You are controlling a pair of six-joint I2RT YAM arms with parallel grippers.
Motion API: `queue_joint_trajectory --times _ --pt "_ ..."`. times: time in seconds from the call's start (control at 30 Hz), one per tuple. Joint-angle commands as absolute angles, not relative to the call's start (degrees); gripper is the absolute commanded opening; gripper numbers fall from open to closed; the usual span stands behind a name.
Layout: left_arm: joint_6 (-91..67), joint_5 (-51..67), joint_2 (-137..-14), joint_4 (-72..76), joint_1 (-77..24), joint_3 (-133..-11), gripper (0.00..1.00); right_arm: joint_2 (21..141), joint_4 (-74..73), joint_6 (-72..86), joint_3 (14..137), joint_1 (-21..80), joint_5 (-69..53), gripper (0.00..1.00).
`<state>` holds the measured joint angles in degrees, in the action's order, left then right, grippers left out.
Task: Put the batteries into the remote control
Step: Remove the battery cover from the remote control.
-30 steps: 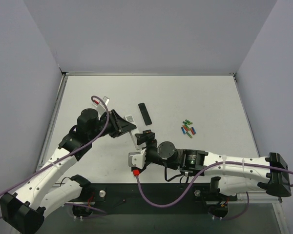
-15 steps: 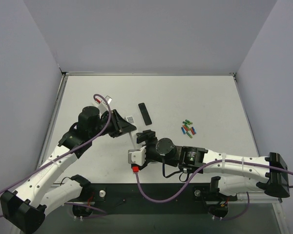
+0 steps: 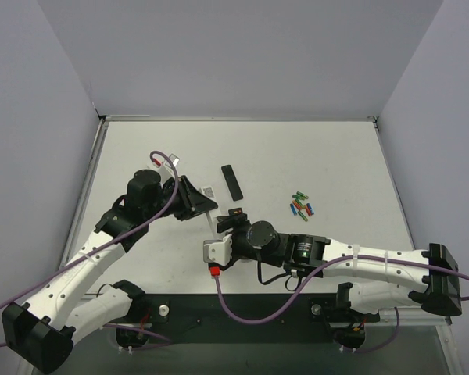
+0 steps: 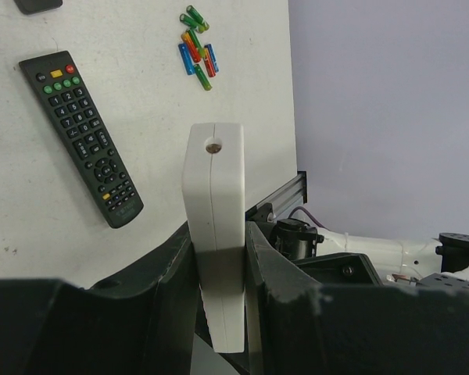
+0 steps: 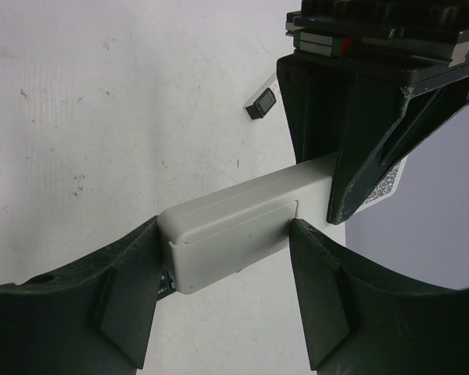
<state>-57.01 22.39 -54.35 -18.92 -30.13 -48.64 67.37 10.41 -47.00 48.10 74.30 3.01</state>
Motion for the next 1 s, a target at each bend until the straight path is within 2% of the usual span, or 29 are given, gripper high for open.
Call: queue_joint_trajectory --times 0.0,0.23,0.47,0.8,0.97 --pt "-58.71 26.89 -52.91 -12.3 -30.59 -52.38 0.0 69.61 6.95 -44.47 49.48 74.88 -2.28 0.52" --pt "-59.06 27.07 -52.38 -11.95 -30.59 -52.47 0.0 70.84 3.78 -43.24 50.45 74.97 -3.43 0.4" --pt "-60.99 24.79 -51.24 -9.59 -30.24 -49.31 0.0 69.52 3.78 -41.4 49.57 75.41 -3.34 0.33" --pt "-66.18 21.89 -48.69 -2.64 -29.97 -41.06 0.0 67.94 7.47 -40.25 48.52 74.8 -0.88 0.6" --pt "-67.67 20.74 -47.55 -1.49 -29.97 -38.94 0.0 67.06 9.84 -39.9 48.43 74.27 -0.7 0.7"
